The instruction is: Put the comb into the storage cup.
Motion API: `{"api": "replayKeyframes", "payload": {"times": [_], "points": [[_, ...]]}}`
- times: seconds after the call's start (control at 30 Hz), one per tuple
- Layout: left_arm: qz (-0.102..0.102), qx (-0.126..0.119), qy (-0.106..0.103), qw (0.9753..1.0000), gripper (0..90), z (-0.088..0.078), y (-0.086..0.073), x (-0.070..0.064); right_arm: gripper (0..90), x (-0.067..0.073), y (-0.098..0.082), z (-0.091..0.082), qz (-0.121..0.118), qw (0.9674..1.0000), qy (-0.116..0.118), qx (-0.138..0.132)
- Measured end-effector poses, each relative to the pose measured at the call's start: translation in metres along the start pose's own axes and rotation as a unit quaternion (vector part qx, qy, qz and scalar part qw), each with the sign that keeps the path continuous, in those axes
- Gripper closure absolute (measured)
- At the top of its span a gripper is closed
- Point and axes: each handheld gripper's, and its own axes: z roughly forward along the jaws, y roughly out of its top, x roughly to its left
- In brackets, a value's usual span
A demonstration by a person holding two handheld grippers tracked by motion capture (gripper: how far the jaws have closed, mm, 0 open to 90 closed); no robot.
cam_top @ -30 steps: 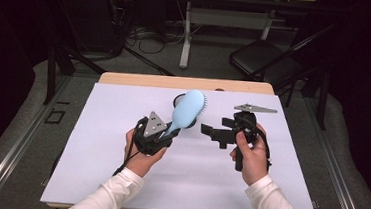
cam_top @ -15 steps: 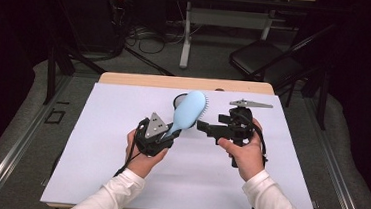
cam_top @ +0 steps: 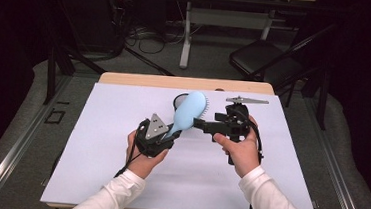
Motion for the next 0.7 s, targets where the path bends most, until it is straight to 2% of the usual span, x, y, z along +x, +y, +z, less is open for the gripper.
{"api": "replayKeyframes", "payload": {"times": [0.47, 0.7], "points": [[0.001, 0.000, 0.001, 1.0000, 70.2, 0.0021, -0.0019, -0.0018, 8.6, -0.0034, 0.0023, 0.0058, 0.024, 0.9996, 0.010, 0.012], [0.004, -0.001, -0.001, 1.0000, 70.2, 0.0038, -0.0028, -0.0040, 10.2, -0.0023, 0.0029, 0.0080, 0.025, 0.9995, 0.012, 0.013]]}}
